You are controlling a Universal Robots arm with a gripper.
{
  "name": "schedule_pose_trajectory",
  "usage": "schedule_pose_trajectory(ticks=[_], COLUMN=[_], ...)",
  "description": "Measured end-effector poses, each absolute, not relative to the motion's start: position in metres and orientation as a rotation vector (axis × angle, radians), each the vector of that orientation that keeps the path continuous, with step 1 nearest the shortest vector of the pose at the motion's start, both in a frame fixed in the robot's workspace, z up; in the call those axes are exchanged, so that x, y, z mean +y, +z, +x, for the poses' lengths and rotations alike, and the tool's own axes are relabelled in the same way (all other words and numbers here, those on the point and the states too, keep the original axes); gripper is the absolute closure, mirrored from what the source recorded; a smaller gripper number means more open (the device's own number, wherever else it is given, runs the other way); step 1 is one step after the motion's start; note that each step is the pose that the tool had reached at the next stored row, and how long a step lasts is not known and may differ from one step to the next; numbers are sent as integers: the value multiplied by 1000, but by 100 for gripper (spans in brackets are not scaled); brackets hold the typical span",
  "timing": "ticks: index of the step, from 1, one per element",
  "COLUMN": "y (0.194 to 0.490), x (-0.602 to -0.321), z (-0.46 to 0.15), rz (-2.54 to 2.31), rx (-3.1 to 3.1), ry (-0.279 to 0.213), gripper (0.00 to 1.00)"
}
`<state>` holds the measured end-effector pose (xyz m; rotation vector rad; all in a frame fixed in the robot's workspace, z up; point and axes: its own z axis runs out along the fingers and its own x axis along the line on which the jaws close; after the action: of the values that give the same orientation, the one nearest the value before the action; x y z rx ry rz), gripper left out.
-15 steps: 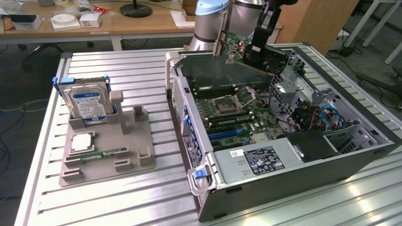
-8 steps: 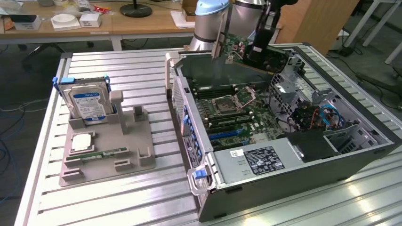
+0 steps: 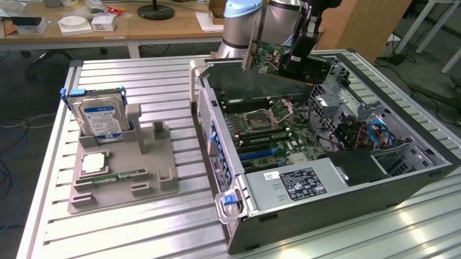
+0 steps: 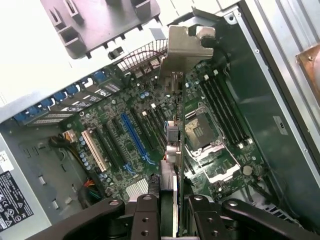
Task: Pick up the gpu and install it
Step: 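Insert the gpu into the slot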
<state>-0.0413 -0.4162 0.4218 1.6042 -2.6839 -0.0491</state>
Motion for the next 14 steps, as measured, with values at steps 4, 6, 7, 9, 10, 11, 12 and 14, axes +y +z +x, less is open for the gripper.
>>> schedule_pose_trajectory(ticks=[4,6,7,9,10,11,12,14], y=[419,418,417,415,414,413,412,410], x=[-416,-416,-416,-416,-416,-416,-416,-416], z=[-41,-41,-41,-41,-41,-41,-41,-41], rz=[1638,1676,1699,1747,1770,1793,1817,1862], rx=[-2675,-2652,-2638,-2605,-2589,-2573,-2556,-2522], ry=[-51,-50,-50,-50,-50,-50,-50,-49], gripper=[73,73,73,73,73,73,73,73])
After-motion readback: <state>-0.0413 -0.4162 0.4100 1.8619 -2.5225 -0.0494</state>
